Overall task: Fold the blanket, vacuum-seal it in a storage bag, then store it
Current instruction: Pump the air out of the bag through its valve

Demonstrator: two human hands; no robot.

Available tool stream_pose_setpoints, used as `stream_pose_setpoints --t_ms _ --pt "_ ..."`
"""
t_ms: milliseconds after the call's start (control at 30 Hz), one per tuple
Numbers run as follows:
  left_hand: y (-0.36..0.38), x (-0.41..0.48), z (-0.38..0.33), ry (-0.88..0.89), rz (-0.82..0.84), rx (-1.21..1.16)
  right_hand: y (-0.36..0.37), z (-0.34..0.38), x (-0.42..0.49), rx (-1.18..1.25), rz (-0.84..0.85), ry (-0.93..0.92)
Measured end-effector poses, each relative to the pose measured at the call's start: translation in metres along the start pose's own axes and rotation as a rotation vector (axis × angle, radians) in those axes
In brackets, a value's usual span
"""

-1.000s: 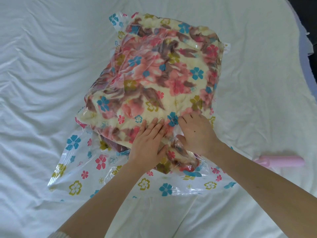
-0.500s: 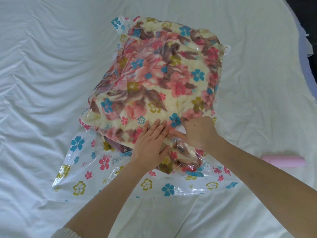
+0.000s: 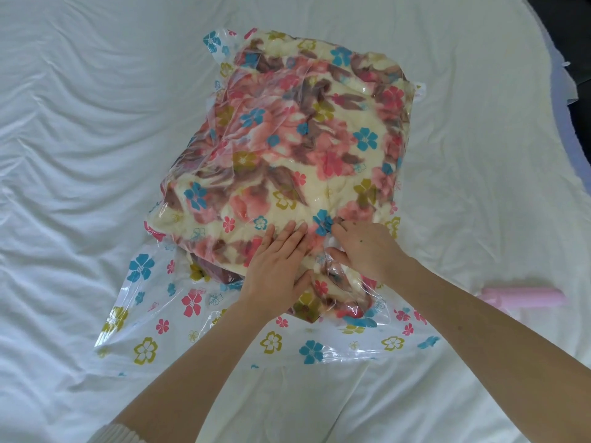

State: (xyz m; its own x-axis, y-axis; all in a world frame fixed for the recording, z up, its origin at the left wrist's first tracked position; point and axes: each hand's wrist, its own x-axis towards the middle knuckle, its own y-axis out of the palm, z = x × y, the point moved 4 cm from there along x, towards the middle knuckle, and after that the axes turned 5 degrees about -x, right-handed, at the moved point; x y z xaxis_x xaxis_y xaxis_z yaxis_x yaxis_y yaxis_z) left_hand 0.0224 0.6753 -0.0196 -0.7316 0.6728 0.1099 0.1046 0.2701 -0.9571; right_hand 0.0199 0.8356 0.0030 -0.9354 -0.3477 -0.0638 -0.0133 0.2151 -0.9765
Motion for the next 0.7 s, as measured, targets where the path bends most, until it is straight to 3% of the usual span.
stream_pose_setpoints --t_ms 100,167,233,333,400,467,533,600,700 --pt "-0.002 0.000 -0.001 -0.004 0.020 0.010 0.000 0.004 0.007 0.069 0.043 0.105" --pt "-0.002 -0.001 -0.002 0.003 0.039 0.016 -0.003 0.008 0.007 -0.058 0.054 0.254" --pt "0.000 -0.001 -0.001 -0.008 0.079 0.028 -0.003 0.019 0.006 -0.139 0.176 0.325" --pt "-0.003 -0.001 -0.001 -0.014 0.087 0.006 0.001 0.027 0.007 -0.025 0.241 0.543" --pt "-0.009 -0.001 -0.002 -0.034 0.069 -0.076 0.001 0.022 -0.002 0.066 0.210 0.650" --pt "-0.022 -0.009 -0.001 -0.094 -0.113 -0.208 0.000 0.014 -0.027 0.124 0.080 0.698" --pt "-0.031 -0.023 0.007 -0.257 -0.294 -0.227 0.009 0.002 -0.065 0.213 -0.005 0.820" --pt "-0.036 -0.036 0.012 -0.531 -0.182 -0.251 0.023 0.003 -0.097 0.320 0.112 0.903" --pt "-0.030 -0.050 0.012 -0.801 0.044 -0.263 0.036 0.021 -0.112 0.286 0.144 0.718"
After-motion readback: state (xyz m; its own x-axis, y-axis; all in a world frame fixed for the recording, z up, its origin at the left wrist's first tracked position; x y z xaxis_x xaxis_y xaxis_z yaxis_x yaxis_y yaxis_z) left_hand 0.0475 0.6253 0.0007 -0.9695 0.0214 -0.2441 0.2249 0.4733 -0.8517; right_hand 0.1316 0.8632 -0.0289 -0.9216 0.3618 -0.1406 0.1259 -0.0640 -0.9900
